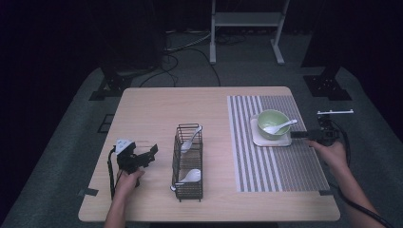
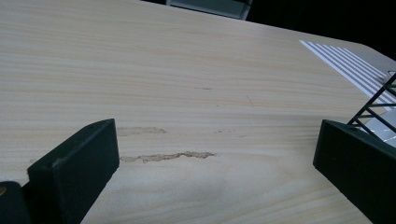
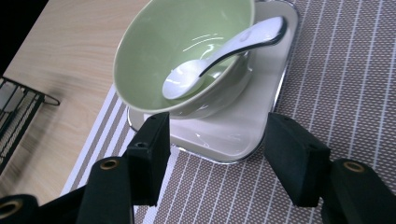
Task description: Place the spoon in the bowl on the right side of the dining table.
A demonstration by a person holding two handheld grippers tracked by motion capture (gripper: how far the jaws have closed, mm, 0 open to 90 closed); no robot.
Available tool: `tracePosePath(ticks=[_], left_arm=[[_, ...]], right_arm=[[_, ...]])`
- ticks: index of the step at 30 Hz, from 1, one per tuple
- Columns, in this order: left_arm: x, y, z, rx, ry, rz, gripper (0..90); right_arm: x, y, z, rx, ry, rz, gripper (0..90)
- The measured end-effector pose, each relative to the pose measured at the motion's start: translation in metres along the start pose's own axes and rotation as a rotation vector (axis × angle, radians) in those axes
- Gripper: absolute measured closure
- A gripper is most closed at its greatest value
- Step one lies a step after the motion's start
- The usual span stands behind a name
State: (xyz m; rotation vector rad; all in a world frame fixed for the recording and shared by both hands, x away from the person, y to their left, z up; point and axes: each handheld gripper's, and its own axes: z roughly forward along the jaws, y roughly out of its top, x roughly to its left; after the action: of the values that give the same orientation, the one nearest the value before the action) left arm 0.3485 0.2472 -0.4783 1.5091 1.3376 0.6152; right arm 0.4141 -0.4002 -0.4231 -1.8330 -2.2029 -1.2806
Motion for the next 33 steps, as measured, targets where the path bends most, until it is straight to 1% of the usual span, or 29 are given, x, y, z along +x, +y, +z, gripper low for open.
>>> tracePosePath(ticks=[9, 10, 12, 14, 24, 33], left_arm=[[0.000, 0.000, 0.000, 0.000, 0.001, 0.001, 0.0], [0.000, 0.000, 0.000, 0.002, 0.001, 0.003, 0.0], [0.000, 0.000, 0.000, 0.002, 0.001, 0.004, 0.0], [0.000, 0.000, 0.000, 0.002, 0.001, 0.003, 0.0], [0.000, 0.000, 0.000, 0.002, 0.000, 0.004, 0.0], [0.000, 0.000, 0.000, 0.004, 0.000, 0.005, 0.0]], right_arm=[[0.013, -0.008, 0.000, 0.022, 0.028, -0.054, 35.5], [0.016, -0.009, 0.001, 0.025, 0.028, -0.060, 32.3], [0.019, -0.010, 0.001, 0.032, 0.024, -0.071, 31.0], [0.023, -0.012, 0.002, 0.036, 0.030, -0.085, 29.1], [0.041, -0.018, 0.006, 0.051, 0.048, -0.143, 28.2], [0.048, -0.024, 0.008, 0.057, 0.072, -0.159, 28.2]])
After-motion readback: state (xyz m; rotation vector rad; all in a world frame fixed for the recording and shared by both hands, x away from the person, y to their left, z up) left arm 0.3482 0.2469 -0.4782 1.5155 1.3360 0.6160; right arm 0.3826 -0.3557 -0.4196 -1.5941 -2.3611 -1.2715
